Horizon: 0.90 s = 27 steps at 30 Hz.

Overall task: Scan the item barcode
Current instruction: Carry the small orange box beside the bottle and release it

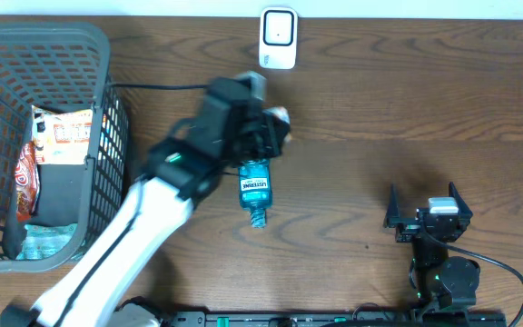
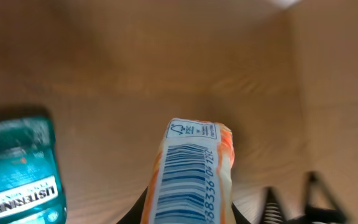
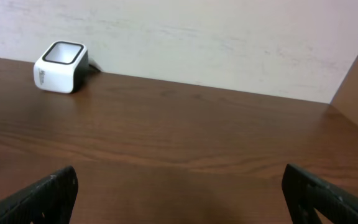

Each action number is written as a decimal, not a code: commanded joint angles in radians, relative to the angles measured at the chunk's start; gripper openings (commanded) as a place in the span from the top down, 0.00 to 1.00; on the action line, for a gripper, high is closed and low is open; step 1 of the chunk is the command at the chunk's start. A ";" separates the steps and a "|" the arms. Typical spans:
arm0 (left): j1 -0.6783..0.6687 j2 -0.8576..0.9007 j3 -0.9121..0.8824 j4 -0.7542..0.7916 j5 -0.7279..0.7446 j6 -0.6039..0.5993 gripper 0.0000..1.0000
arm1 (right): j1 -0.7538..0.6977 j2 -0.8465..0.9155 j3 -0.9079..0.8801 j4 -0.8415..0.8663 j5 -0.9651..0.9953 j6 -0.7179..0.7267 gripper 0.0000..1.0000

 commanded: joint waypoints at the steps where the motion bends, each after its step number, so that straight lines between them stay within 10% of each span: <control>1: -0.035 0.146 -0.001 -0.002 -0.015 0.010 0.92 | -0.008 -0.002 -0.003 -0.001 0.008 -0.010 0.01; 14: -0.142 0.452 -0.001 -0.016 -0.006 -0.024 0.91 | -0.008 -0.002 -0.003 -0.001 0.008 -0.010 0.01; 25: -0.148 0.452 -0.001 -0.017 -0.056 -0.016 0.44 | -0.008 -0.002 -0.003 -0.001 0.008 -0.010 0.01; 27: -0.148 0.452 -0.001 -0.020 -0.076 -0.017 0.20 | -0.008 -0.002 -0.003 -0.001 0.008 -0.010 0.01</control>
